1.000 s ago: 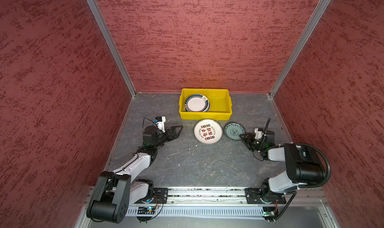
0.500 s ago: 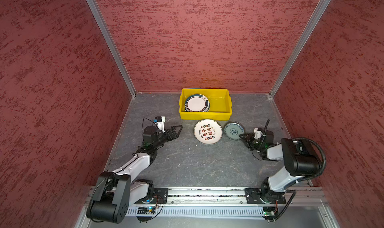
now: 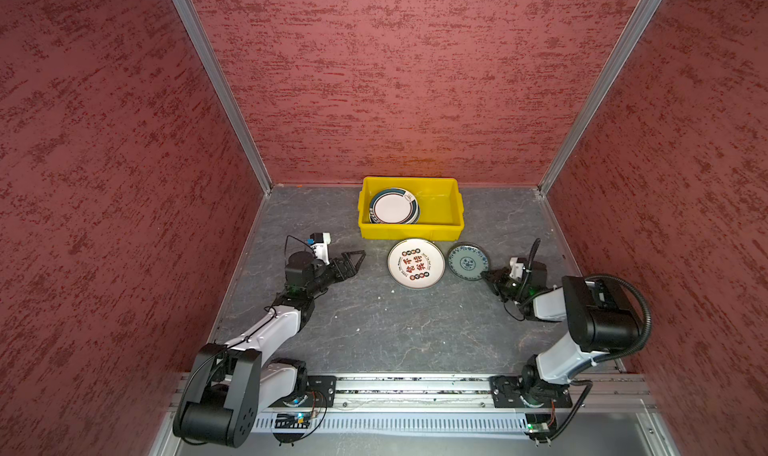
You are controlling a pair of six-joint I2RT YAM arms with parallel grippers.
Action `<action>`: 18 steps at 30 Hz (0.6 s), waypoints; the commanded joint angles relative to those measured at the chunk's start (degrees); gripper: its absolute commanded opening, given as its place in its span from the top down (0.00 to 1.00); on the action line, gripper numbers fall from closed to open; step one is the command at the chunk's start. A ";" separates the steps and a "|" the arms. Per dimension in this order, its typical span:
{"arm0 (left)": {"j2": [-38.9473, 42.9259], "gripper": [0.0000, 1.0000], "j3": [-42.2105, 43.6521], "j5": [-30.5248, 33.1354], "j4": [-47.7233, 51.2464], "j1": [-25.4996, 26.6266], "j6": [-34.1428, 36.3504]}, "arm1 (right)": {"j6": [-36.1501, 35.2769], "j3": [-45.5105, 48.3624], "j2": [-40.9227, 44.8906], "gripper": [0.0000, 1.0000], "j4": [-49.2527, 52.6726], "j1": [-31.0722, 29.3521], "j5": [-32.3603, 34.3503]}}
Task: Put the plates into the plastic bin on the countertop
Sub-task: 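Pinch the blue floral plate's rim with the right gripper, then tilt the blue floral plate upright with the right gripper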
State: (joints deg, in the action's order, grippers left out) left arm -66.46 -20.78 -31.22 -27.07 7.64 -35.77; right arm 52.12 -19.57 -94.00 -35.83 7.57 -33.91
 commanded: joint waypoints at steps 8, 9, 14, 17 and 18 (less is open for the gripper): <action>0.34 0.01 -0.58 -0.13 1.14 -0.49 0.08 | 0.43 -0.03 -0.12 0.95 1.64 0.30 2.50; 0.28 0.01 -0.58 -0.15 1.14 -0.43 0.08 | 0.54 -0.03 0.01 0.95 1.60 0.35 2.48; 0.02 0.01 -0.58 -0.20 1.01 -0.45 0.09 | 0.33 0.06 2.14 0.98 3.16 0.42 3.26; -0.16 0.01 -0.58 -0.17 0.81 -0.45 -0.05 | -0.30 0.06 4.02 0.99 5.14 0.35 4.29; -0.33 0.01 -0.58 -0.17 0.79 -0.48 -0.10 | -0.50 0.10 4.68 1.00 5.86 0.40 4.67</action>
State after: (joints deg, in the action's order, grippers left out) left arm -66.48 -20.78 -31.22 -26.55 7.64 -35.77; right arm 52.07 -19.55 -91.37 -32.25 7.62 -31.79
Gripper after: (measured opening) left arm 0.994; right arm 0.073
